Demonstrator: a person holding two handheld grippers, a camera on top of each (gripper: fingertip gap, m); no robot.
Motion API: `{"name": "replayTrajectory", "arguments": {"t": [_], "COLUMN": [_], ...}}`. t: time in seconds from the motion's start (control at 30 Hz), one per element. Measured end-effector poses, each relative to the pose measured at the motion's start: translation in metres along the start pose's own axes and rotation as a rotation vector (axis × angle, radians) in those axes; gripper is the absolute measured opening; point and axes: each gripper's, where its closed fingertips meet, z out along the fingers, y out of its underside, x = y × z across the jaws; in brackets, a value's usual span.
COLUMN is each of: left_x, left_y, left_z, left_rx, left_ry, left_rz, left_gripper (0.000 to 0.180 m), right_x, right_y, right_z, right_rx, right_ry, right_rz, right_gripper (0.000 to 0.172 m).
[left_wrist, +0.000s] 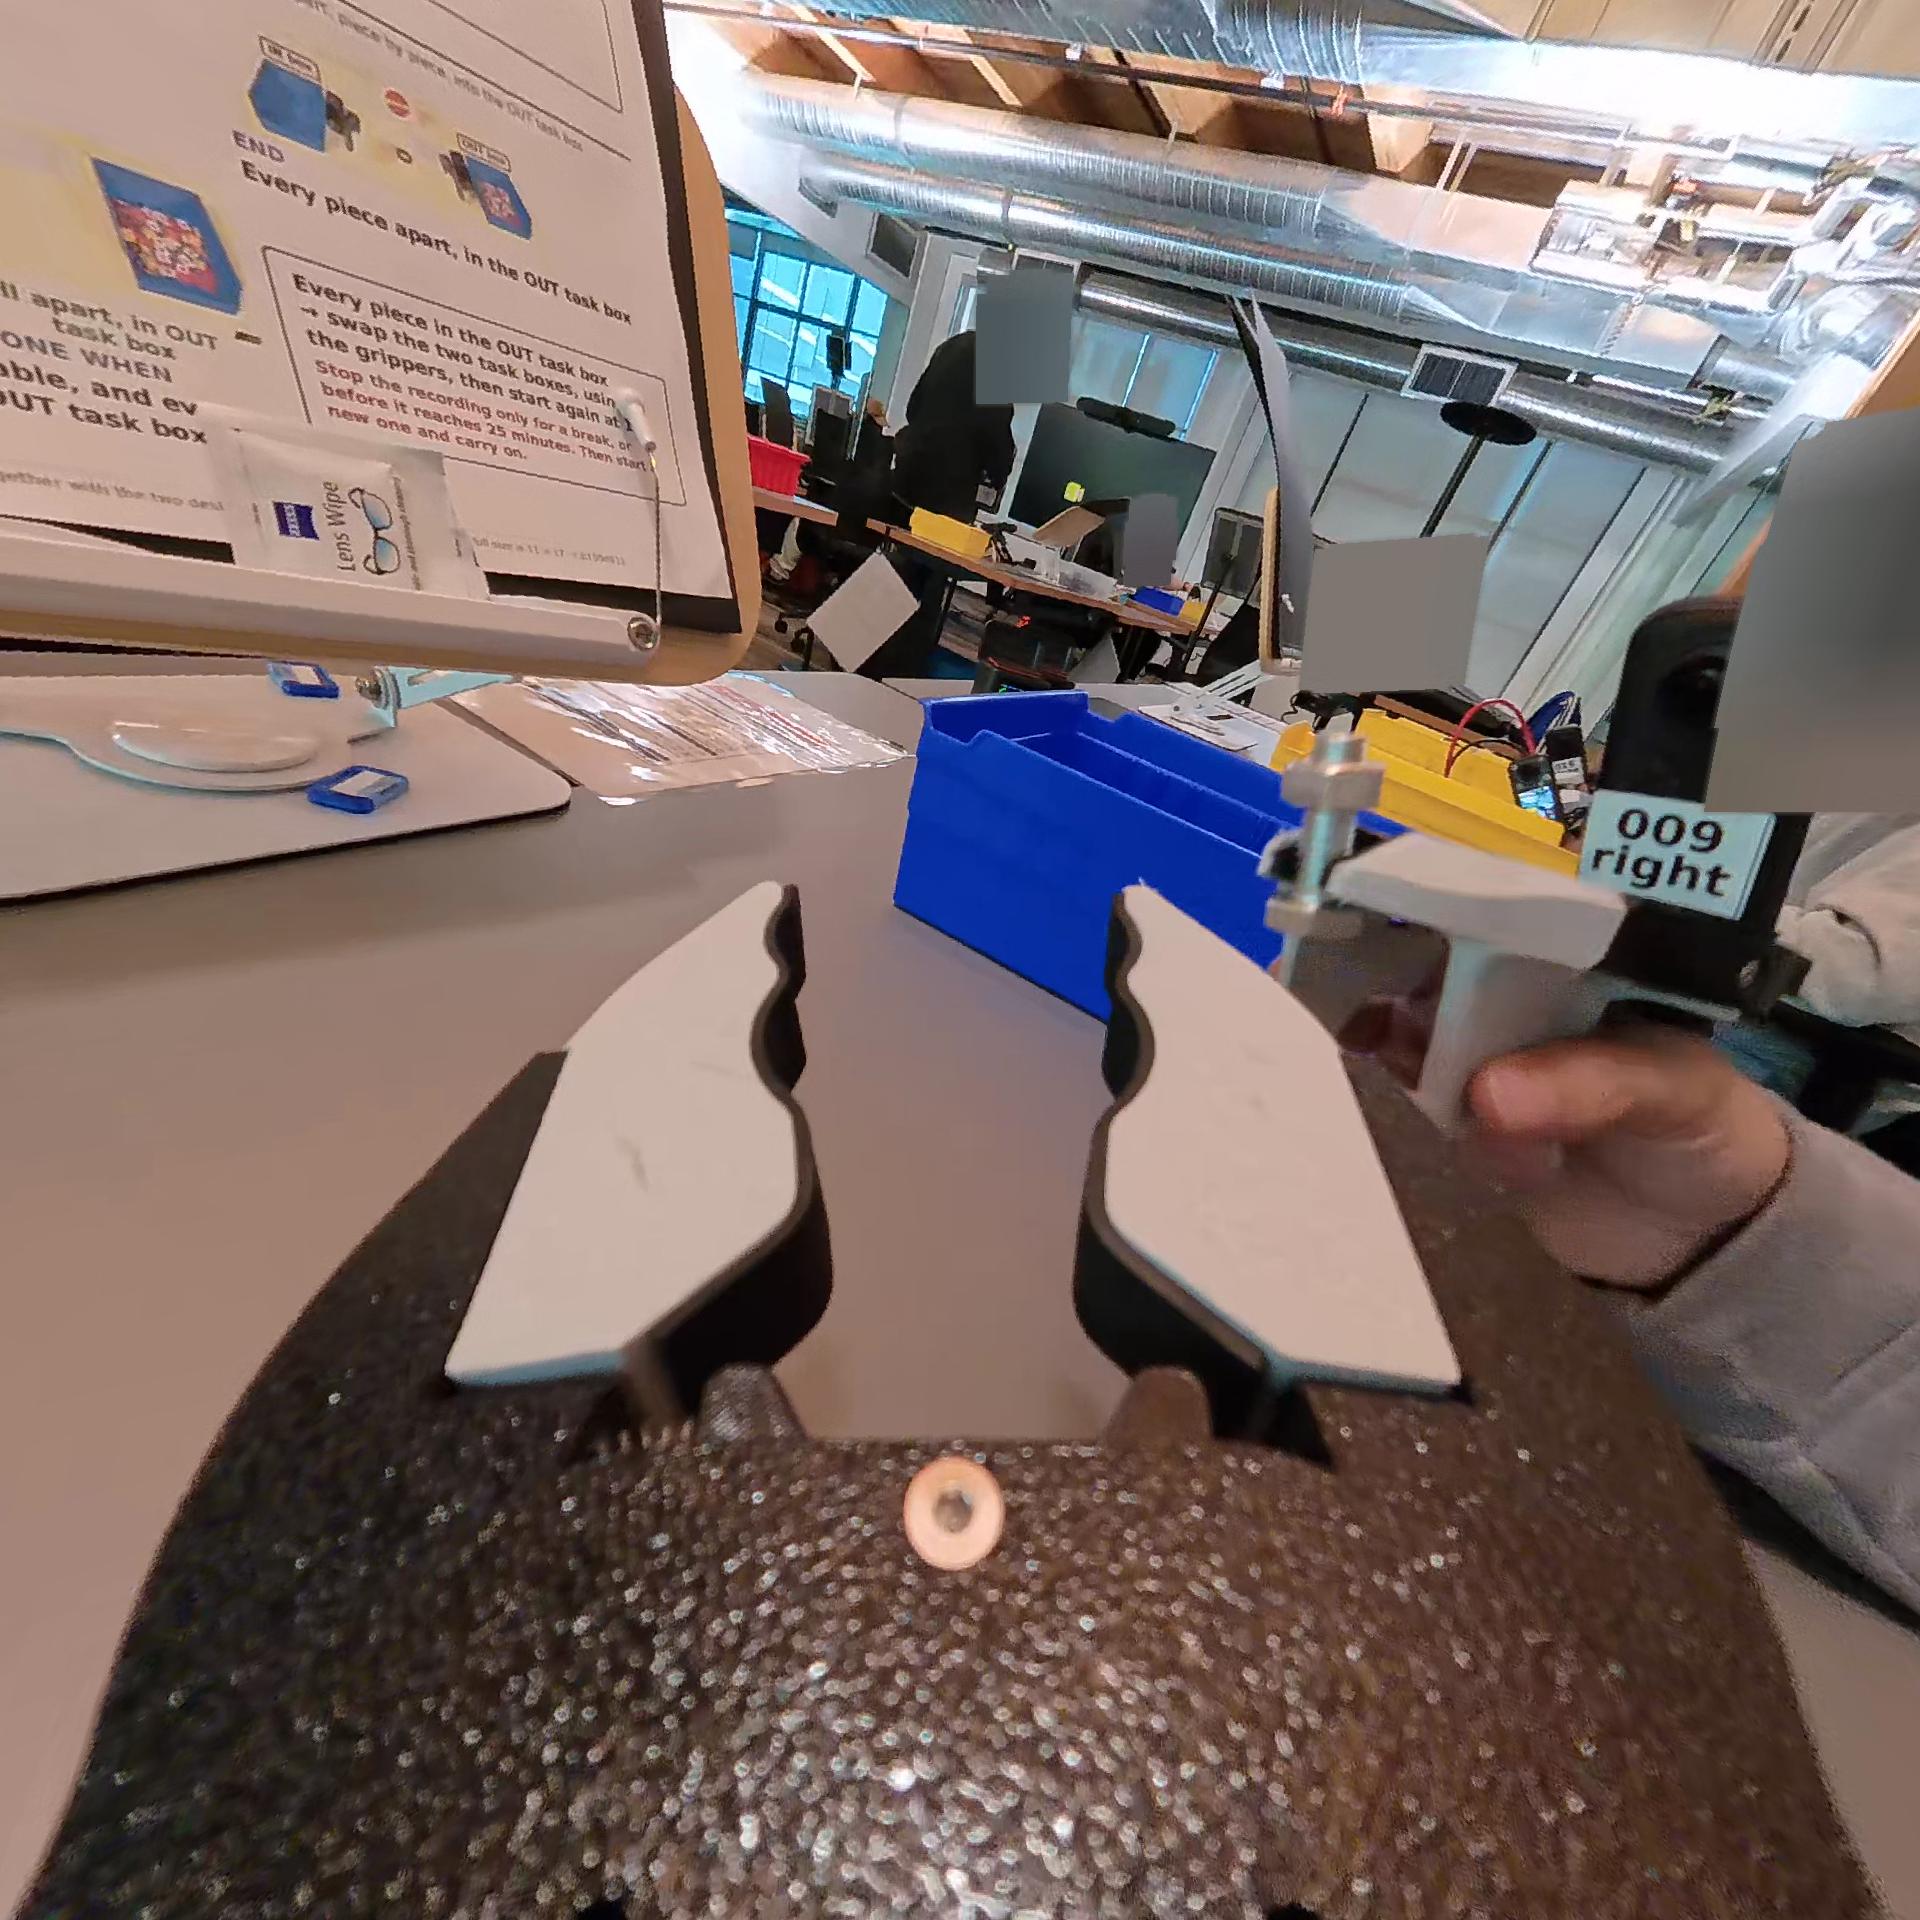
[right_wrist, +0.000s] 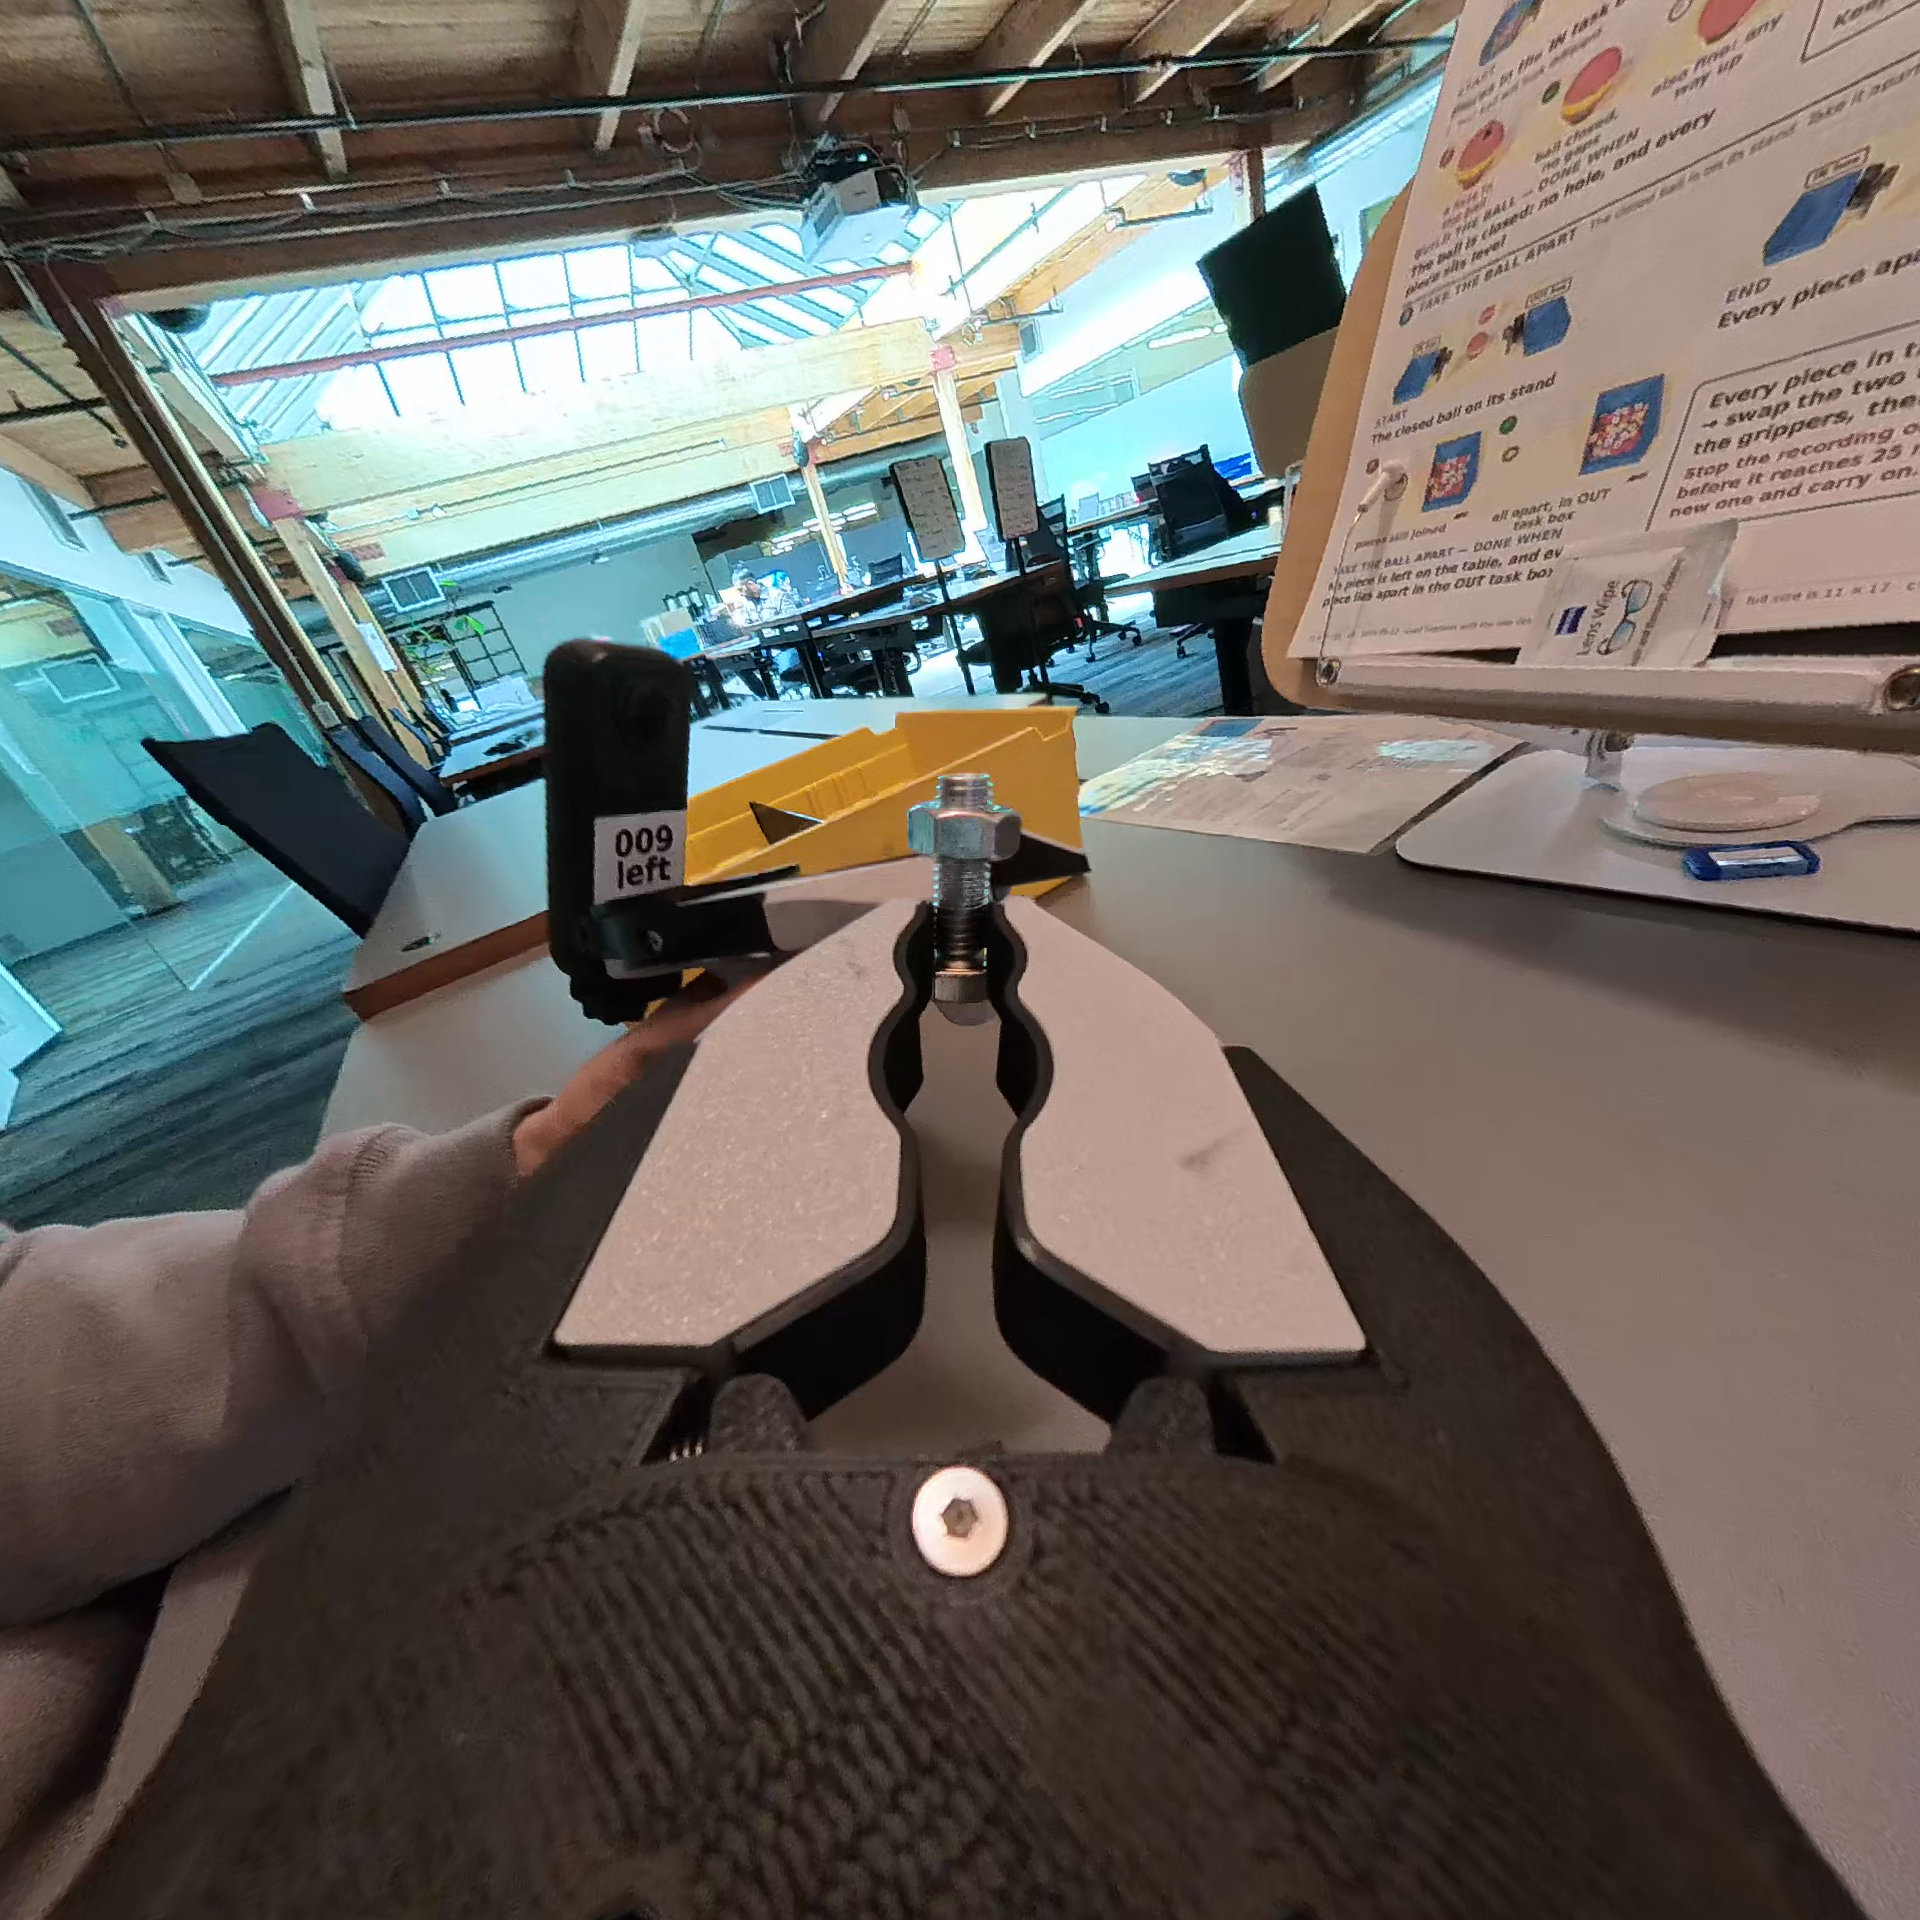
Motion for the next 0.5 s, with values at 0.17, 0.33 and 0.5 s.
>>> {"name": "replayTrajectory", "arguments": {"t": [0.17,0.33,0.5], "left_x": [0.002,0.003,0.002], "left_y": [0.003,0.008,0.006], "left_z": [0.001,0.003,0.002], "left_rx": [-0.019,-0.040,-0.030], "left_ry": [0.001,0.008,0.010], "left_rz": [0.037,0.019,0.011], "left_gripper": [0.053,0.053,0.053], "right_x": [0.004,0.015,0.003], "right_y": [-0.036,-0.079,-0.131], "right_z": [-0.024,-0.071,-0.130], "right_rx": [-0.007,-0.023,0.044], "right_ry": [0.045,0.092,0.130], "right_rz": [-0.015,0.018,-0.079], "right_gripper": [0.009,0.009,0.009]}}
